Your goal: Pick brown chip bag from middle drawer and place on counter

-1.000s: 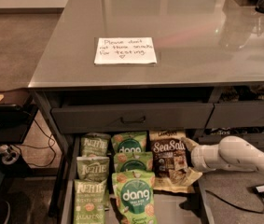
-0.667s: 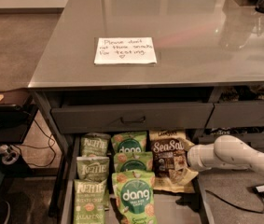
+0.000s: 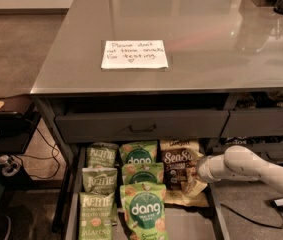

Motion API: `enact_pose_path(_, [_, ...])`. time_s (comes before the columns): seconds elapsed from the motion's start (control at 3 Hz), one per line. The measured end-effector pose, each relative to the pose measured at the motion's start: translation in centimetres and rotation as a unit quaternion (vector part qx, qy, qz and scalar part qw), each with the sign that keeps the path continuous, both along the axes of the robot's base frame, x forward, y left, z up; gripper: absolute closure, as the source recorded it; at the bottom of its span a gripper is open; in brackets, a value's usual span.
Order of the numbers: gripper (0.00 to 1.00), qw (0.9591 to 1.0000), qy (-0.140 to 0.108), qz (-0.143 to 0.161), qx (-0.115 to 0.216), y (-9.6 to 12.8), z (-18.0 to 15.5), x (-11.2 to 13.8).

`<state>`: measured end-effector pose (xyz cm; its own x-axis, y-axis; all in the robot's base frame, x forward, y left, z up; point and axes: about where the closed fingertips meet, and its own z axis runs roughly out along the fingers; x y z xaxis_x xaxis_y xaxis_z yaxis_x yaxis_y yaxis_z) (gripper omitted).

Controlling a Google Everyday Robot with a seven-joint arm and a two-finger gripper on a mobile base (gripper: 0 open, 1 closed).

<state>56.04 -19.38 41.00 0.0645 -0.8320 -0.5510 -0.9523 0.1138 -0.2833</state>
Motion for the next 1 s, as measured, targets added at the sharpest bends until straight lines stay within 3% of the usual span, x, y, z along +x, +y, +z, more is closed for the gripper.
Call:
enact_pose_path(0.33, [0.00,0.9995,-0.017,0.025,0.015,0.02,-1.36,0.99])
enact_pose_path(1.0, [0.41,0.9968,-0.048,0.062,0.011,0.79,-1.44,1.29])
